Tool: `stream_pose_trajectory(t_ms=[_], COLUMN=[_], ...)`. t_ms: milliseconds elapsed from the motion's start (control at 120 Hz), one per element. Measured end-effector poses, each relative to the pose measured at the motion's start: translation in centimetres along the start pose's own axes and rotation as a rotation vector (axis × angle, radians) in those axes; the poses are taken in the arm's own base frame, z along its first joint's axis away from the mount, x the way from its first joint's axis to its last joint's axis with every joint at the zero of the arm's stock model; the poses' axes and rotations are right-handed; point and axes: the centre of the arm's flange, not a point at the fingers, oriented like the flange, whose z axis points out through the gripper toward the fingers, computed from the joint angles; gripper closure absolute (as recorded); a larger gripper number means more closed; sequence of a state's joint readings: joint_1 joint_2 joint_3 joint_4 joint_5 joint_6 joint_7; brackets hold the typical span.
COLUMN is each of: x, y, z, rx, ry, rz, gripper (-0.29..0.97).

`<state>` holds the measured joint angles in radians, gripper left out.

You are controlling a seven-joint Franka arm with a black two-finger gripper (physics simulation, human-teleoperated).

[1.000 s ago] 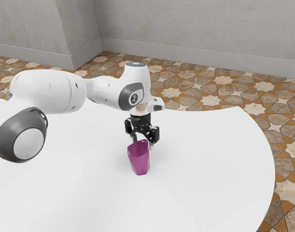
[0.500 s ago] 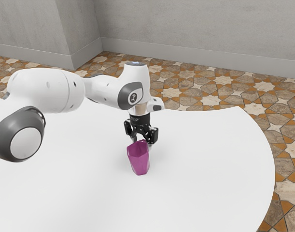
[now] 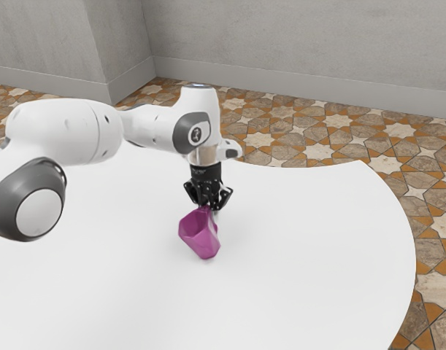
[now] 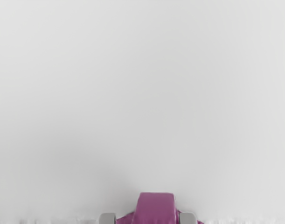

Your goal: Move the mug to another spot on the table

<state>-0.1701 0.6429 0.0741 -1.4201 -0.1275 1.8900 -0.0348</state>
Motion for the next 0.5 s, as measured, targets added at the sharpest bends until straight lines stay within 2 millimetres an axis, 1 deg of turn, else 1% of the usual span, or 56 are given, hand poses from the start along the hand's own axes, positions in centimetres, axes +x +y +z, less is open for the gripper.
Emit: stream_pose_trajectory(t_ms=[83,200,267,400,467,500], x=[-0.3,-1.0,-1.8,-2.9,-3.2,-3.0], y=[-1.6,-4.4,-5.3,-7.0,-7.6,-8.0], z=[-0.5,-1.5,-1.6,-2.7,-2.8,-2.6], rx=[-0.041,-0.107,-0.152,-0.183,-0.176,-0.165], ry=[-0.054,-0.157,-0.228,-0.320,-0.354,-0.367], rz=[-0.040,-0.099,-0.113,-0.142,-0.151,-0.155], gripper=[0.68,0.71,0.72,0.73,0.73,0.73])
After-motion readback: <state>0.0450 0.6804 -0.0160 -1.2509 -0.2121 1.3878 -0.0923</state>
